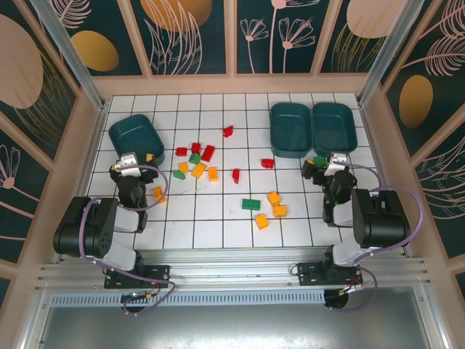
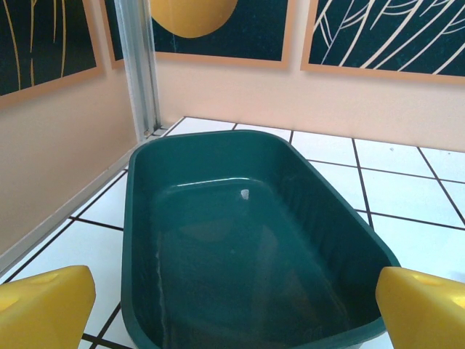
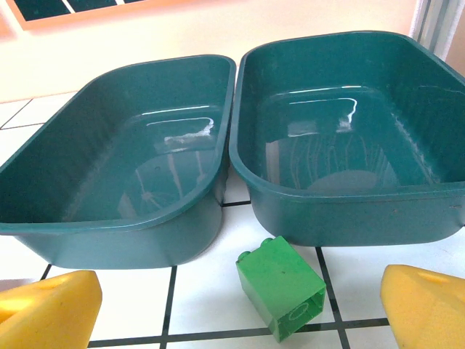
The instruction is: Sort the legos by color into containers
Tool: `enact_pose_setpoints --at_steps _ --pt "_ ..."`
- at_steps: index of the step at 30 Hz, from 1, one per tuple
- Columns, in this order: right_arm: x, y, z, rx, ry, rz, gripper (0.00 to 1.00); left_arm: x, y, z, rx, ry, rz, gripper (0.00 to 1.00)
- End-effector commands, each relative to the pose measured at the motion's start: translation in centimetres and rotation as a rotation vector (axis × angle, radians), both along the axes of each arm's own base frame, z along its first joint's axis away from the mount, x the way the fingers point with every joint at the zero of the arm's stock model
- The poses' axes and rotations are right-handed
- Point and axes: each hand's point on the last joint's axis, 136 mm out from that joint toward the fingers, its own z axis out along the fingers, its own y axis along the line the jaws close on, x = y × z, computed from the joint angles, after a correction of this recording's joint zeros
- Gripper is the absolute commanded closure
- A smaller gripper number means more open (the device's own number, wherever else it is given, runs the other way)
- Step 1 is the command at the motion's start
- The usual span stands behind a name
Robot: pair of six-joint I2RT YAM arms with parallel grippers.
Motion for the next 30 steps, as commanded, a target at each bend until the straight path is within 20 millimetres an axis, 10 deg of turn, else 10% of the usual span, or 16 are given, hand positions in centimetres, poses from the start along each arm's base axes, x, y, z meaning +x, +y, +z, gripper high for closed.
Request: enact_pose_setpoints --at_steps 1,23,30 --pt "0.7 -0.4 2.1 -0.003 -0.077 -0.02 0.01 0.4 0.1 0.7 0.004 -0.019 -0.006 0.01" --pt "1.6 -0.2 2.7 -0.029 -0.035 -0.046 0.01 0.4 0.4 1.0 0.0 -0.018 0.014 0.01" --pt "5.8 1.7 8.7 -0.013 0.073 -0.093 0.01 1.4 1.7 7.5 -0.064 -0.005 0.105 0.01"
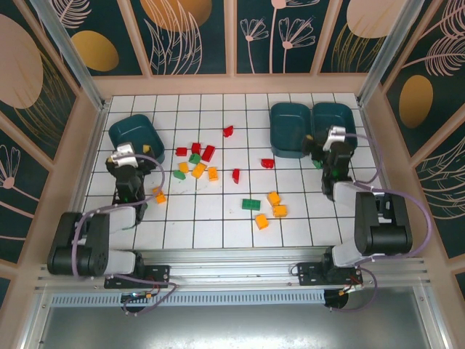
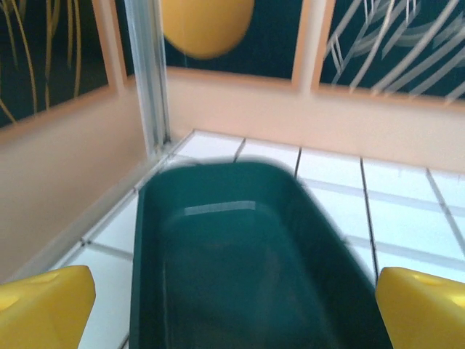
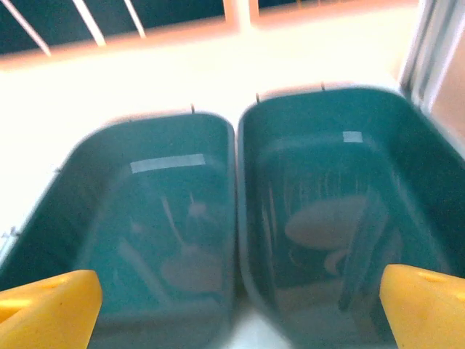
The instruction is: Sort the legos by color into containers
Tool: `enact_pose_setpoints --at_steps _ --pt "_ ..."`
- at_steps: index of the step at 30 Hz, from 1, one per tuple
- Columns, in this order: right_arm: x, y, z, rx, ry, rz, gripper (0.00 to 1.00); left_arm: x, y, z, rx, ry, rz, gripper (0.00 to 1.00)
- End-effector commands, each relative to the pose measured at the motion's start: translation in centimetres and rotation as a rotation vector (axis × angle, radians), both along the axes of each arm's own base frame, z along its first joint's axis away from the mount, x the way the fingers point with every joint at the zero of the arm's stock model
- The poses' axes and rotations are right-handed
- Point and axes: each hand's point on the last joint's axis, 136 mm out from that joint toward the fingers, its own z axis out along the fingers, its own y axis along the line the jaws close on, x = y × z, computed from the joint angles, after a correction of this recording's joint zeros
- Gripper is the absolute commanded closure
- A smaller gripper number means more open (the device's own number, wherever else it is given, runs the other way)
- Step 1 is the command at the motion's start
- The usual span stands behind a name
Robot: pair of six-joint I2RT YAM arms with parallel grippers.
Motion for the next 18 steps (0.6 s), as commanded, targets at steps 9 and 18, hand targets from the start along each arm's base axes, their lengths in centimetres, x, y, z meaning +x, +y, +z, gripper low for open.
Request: enact_pose_setpoints --at_steps 9,18 --pt "0.0 -3.8 6.7 0.347 0.055 -0.28 0.01 -1.9 2.6 9.4 -0.456 -0.117 0.197 0.01" --pt "7.1 -4.6 1.4 0.219 0.332 -0.146 0.08 4.1 -0.6 3.2 -0.434 0.202 0.075 0.19"
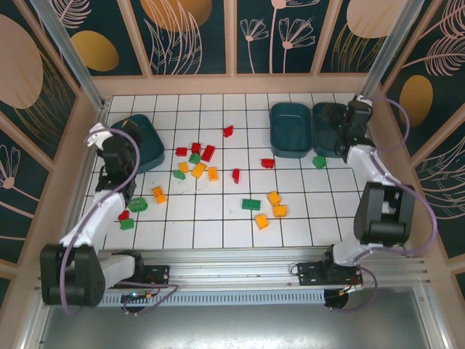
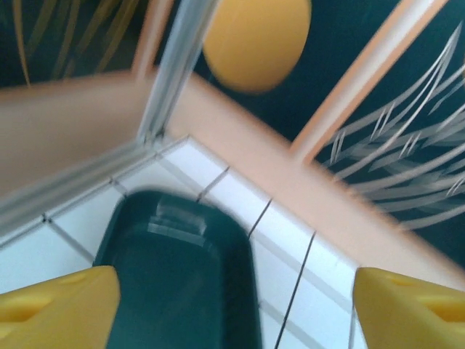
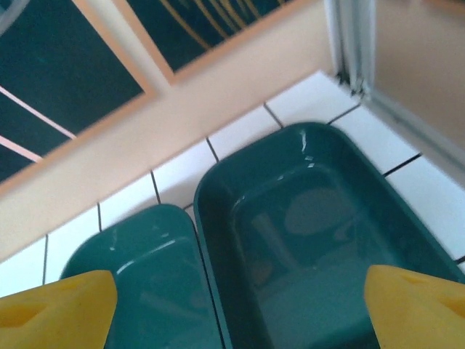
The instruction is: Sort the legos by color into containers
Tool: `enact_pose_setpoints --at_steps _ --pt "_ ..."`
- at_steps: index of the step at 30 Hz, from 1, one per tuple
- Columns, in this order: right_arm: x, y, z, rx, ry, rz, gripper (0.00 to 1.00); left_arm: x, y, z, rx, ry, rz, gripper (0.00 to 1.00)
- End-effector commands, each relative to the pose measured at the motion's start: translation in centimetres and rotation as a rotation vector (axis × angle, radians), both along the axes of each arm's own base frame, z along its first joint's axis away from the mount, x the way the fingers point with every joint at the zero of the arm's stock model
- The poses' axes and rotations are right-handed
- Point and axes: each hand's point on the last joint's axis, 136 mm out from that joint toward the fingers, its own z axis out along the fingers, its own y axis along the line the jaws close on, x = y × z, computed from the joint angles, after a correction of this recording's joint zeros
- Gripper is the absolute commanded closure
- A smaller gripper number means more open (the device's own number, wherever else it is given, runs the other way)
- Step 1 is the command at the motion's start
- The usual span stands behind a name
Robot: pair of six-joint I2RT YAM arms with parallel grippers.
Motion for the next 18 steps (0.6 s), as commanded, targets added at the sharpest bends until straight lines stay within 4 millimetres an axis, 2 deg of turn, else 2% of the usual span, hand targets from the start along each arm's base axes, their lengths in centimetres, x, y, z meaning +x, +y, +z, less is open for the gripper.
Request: enact_pose_setpoints --at_steps 1,4,8,11,16,18 --pt "1.9 1.1 -2.7 -0.039 0.154 0.113 0.07 3.0 -2.1 -3.3 -0.006 0.216 -0.13 0.19" --pt "3.7 1.9 -4.7 -0.046 0.213 0.183 0.07 5.5 -3.8 -6.3 -0.028 0.356 -0.22 0.21" --pt "5.2 2.7 -7.5 -0.068 0.277 0.231 0.08 7.3 -4.3 -9.7 -0.043 0.484 -0.242 0.22" --pt "5.5 3.6 -9.6 -0.094 0.329 0.27 0.12 8.1 -5.0 -12.2 -0.056 0.552 -0.279 0.22" --pt "5.4 4.5 -12.4 -0.124 0.394 0.294 0.24 8.7 -5.4 -14.6 -0.07 0.591 -0.303 0.22" --pt "5.3 4.5 -12.9 -0.131 0.403 0.282 0.25 8.7 -5.6 -15.6 -0.072 0.613 -0.312 0.24"
